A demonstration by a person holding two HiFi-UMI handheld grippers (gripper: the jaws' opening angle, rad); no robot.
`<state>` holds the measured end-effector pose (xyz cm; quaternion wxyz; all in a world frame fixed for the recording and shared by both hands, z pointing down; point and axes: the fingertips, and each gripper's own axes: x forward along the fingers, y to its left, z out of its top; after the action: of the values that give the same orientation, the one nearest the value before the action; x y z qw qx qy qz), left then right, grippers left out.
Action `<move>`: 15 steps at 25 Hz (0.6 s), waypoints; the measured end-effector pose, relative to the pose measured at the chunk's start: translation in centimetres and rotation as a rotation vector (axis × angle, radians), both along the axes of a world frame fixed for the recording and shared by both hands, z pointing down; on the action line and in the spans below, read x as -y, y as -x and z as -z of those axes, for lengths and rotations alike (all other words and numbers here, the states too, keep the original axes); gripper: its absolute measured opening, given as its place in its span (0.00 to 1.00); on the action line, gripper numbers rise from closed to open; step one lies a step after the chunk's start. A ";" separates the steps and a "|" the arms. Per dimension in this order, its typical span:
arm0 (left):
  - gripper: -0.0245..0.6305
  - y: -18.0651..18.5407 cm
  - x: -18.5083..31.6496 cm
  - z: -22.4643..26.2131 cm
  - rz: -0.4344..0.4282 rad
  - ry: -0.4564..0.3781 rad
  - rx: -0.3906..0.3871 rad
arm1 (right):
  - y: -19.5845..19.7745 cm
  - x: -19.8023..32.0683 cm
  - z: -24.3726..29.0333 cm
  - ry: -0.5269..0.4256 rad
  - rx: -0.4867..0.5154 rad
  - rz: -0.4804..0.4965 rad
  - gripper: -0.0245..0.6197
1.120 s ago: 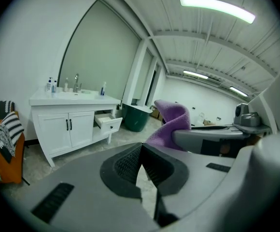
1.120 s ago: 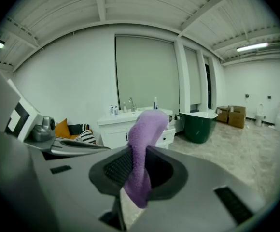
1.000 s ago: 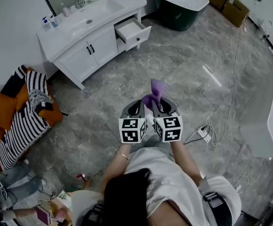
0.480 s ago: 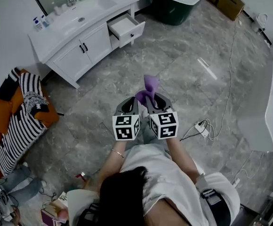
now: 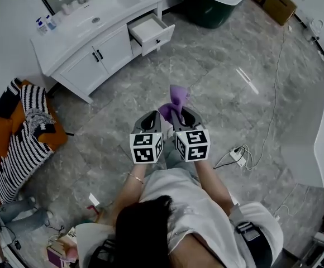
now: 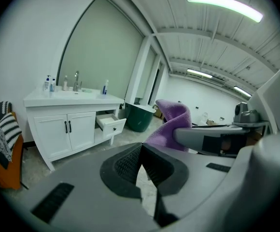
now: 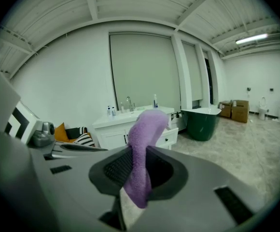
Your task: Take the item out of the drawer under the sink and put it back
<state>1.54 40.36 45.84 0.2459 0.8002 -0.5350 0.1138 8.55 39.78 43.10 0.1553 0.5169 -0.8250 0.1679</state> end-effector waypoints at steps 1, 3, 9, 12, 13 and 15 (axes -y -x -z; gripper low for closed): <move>0.04 -0.3 0.7 0.0 -0.007 0.001 0.001 | -0.2 0.7 -0.2 0.005 0.000 0.001 0.16; 0.04 -0.9 2.2 0.0 -0.023 -0.003 0.003 | -0.5 2.4 -0.5 0.017 -0.004 0.003 0.16; 0.04 -1.8 6.8 -0.1 -0.011 0.017 0.017 | -1.3 7.2 -1.0 0.052 -0.018 0.032 0.16; 0.04 -1.9 9.1 -0.3 0.006 0.034 0.013 | -1.3 9.7 -0.9 0.050 -0.023 0.059 0.16; 0.04 -2.0 9.9 -0.2 0.012 0.038 0.008 | -1.4 10.4 -0.8 0.052 -0.022 0.067 0.16; 0.04 -2.3 11.6 0.0 0.026 0.040 -0.004 | -1.8 11.9 -0.9 0.064 -0.019 0.080 0.16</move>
<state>3.88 28.76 45.86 0.2645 0.7885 -0.5423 0.1195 10.39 27.89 43.96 0.1862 0.4800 -0.8376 0.1827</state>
